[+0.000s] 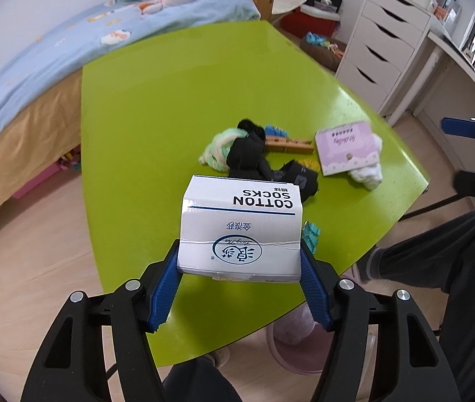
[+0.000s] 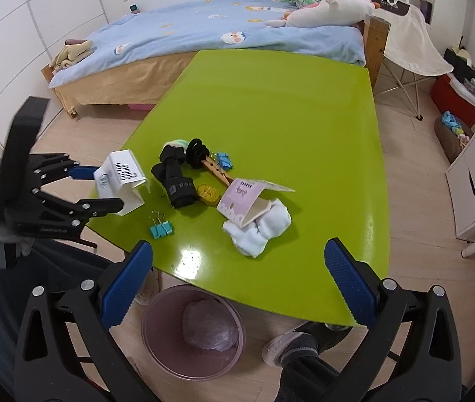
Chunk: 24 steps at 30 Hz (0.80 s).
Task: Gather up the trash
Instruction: 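Grasp the pink card with the right gripper while the left gripper holds the box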
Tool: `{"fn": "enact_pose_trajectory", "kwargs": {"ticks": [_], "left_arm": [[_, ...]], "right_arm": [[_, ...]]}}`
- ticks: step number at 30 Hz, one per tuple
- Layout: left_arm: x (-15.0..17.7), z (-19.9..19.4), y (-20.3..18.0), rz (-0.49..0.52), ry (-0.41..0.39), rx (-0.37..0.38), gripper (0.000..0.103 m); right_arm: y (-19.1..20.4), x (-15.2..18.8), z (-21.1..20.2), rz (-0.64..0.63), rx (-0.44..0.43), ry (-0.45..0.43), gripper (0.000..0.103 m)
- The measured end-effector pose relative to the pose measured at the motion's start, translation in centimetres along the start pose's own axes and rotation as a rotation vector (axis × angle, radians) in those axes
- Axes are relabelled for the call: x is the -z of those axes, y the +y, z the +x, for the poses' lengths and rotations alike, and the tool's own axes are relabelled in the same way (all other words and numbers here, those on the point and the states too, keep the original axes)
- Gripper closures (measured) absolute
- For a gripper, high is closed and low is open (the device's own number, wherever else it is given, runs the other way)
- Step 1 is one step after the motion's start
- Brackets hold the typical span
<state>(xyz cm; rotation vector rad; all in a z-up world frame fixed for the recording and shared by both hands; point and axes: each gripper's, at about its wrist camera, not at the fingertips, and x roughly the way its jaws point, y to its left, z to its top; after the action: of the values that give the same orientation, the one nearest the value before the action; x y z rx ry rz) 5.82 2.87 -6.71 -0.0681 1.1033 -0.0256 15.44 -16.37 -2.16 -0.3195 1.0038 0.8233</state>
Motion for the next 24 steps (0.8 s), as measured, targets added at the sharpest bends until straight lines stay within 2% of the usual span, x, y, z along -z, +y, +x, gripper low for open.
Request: {"fn": "enact_pose_trajectory", "kwargs": {"ticks": [8,17,20,22,24], "left_arm": [[-0.1,-2.2,-0.5,0.000,-0.059,-0.020,0.040],[0.2,-2.7,-0.6,-0.004,-0.074,-0.014,0.040],[0.3,-2.7,-0.6,-0.008,-0.074,-0.013,0.040],[0.3,-2.6,-0.6,-0.012,-0.074,-0.009,0.040],[0.4,-2.5,-0.7,-0.013,-0.073,-0.005,0.040]], "right_arm": [[-2.3,-3.1,3.2,0.128,-0.095,0.089,0.003],[-4.4,-4.4,7.1,0.261,-0.174,0.177,0.004],[-4.7,-4.4,7.9,0.287,-0.196,0.191,0.026],[-4.7,-4.3,8.3,0.294,-0.208,0.192,0.030],[-4.5,-4.4,8.6,0.294,-0.213,0.196,0.039]]}}
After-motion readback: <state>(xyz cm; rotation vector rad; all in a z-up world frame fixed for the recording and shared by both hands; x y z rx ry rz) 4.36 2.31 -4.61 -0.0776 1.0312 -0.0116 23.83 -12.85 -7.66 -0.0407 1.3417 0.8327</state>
